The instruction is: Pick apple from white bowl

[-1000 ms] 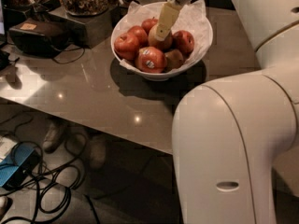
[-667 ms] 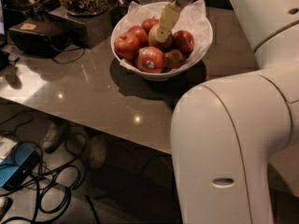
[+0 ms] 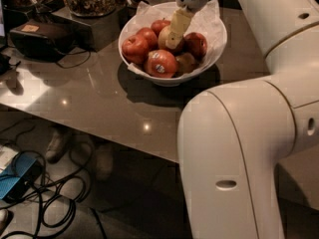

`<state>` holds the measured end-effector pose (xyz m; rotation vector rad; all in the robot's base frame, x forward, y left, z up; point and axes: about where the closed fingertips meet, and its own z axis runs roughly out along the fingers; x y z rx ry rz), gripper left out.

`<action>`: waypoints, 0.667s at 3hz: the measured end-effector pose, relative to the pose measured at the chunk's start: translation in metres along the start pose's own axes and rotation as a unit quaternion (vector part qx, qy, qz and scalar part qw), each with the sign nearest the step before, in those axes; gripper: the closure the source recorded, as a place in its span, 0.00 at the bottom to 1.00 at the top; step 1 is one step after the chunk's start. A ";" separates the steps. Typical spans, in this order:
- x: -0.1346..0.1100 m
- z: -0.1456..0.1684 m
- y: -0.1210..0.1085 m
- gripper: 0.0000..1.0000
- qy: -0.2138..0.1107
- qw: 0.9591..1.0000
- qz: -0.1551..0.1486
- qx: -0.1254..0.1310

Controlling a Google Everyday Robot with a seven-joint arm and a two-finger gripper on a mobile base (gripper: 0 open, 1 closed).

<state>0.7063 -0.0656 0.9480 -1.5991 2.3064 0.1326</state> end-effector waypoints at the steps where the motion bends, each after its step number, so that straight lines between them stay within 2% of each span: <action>1: -0.001 0.009 -0.001 0.29 0.001 1.000 0.001 -0.008; 2: -0.002 0.020 -0.003 0.48 0.004 1.000 0.001 -0.015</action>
Offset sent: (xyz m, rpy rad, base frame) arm -0.0083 -0.0088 -0.0186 -0.0462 0.1537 0.0300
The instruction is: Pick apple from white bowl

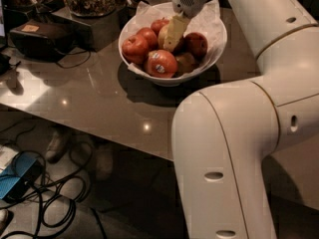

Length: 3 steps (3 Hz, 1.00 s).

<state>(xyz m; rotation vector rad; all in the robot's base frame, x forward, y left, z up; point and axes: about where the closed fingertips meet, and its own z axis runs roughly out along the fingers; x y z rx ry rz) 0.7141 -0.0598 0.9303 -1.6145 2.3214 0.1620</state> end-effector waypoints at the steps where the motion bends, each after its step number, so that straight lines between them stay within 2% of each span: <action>1: 0.000 0.000 0.000 0.71 0.000 1.000 0.000 0.000; 2: 0.000 0.000 0.000 0.94 0.000 1.000 0.000 0.000; 3: -0.002 -0.007 -0.005 1.00 -0.020 1.000 0.000 0.015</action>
Offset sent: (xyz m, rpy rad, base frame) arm 0.0002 0.0001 -0.0002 0.0001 0.0001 -0.0001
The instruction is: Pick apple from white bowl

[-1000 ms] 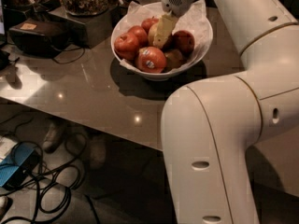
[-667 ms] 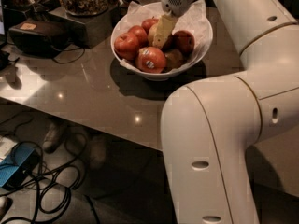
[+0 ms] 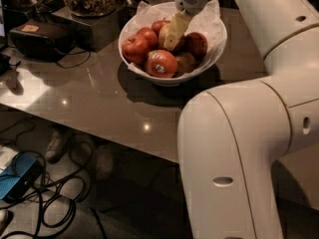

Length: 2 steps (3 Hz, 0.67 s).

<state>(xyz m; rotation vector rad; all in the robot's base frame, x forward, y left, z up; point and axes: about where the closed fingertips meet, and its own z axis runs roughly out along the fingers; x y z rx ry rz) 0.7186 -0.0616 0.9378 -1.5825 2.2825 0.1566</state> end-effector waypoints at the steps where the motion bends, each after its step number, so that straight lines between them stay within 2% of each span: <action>1: 0.007 -0.037 0.011 1.00 -0.052 0.999 0.004 0.002; 2: 0.010 -0.072 0.027 1.00 -0.087 0.996 0.000 0.004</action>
Offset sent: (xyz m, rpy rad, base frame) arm -0.0933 -0.0339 0.0947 0.2194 -0.0836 0.0382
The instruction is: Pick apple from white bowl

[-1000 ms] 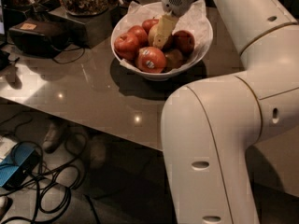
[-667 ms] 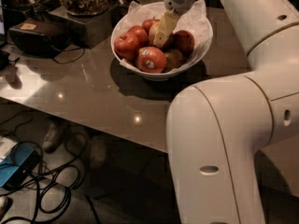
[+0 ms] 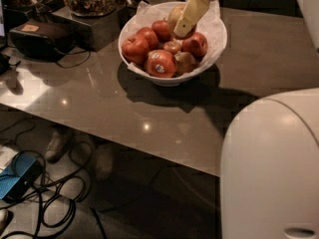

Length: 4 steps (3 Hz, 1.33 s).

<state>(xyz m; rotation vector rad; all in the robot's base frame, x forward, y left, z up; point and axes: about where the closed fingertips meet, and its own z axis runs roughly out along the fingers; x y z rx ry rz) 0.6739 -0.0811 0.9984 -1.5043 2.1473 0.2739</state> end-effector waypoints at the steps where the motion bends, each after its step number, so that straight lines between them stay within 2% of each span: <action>1: -0.011 -0.025 0.015 1.00 -0.011 1.000 -0.016 0.002; 2: -0.036 -0.041 0.044 1.00 -0.013 0.998 -0.061 -0.003; 3: -0.057 -0.048 0.077 1.00 -0.015 0.993 -0.113 -0.018; 4: -0.062 -0.048 0.075 1.00 -0.023 0.993 -0.114 -0.011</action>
Offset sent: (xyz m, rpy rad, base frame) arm -0.0974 0.0530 0.0728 -0.0575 -0.0668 0.2310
